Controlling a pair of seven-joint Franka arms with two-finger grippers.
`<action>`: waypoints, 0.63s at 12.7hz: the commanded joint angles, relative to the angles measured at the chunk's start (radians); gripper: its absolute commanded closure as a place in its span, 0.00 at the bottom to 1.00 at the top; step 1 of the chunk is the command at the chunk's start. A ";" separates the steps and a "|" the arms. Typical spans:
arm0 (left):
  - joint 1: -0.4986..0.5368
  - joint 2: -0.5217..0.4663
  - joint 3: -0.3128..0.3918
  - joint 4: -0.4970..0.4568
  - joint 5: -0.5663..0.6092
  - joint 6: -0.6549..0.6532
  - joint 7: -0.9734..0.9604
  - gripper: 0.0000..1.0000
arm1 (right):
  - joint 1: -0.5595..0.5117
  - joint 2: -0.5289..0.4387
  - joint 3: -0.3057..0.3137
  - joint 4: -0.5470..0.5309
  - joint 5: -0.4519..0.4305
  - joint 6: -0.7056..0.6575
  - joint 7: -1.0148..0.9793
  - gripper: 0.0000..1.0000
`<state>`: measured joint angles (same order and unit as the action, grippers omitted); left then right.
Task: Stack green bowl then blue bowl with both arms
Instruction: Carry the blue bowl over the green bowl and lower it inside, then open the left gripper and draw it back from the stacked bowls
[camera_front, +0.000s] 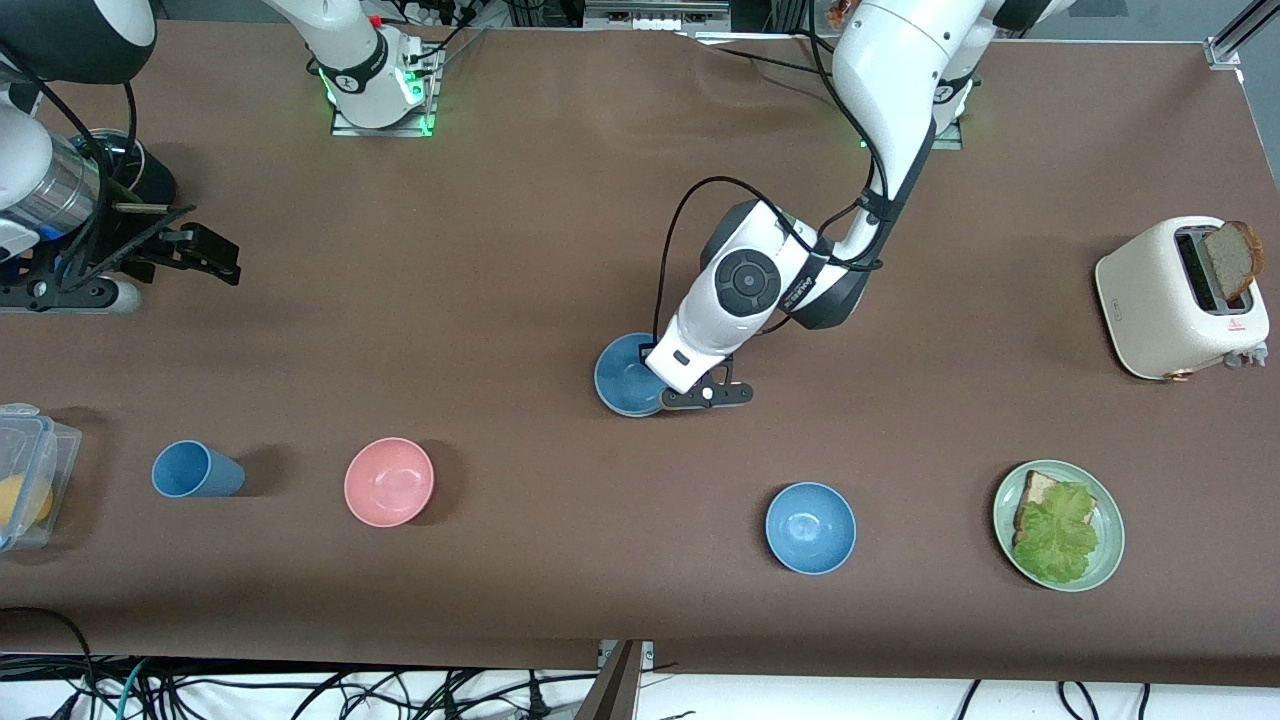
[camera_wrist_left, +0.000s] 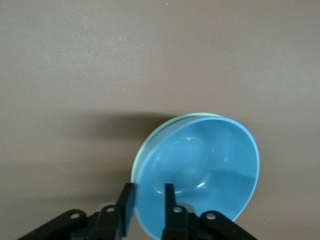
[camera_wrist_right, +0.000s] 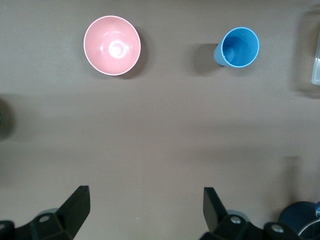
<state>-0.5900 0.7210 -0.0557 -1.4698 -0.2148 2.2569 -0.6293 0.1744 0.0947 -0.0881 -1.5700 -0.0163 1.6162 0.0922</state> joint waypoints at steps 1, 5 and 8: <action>-0.004 -0.003 0.013 0.036 -0.015 -0.010 -0.016 0.41 | -0.004 0.013 0.002 0.027 -0.005 -0.006 -0.002 0.00; 0.068 -0.116 0.040 0.068 -0.011 -0.192 0.008 0.00 | -0.006 0.019 0.002 0.027 -0.004 -0.002 -0.002 0.00; 0.151 -0.256 0.057 0.071 0.000 -0.322 0.071 0.00 | -0.009 0.019 0.002 0.028 -0.005 -0.001 -0.003 0.00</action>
<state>-0.4897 0.5652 0.0018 -1.3785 -0.2147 2.0073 -0.6171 0.1731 0.1003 -0.0888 -1.5700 -0.0163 1.6190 0.0922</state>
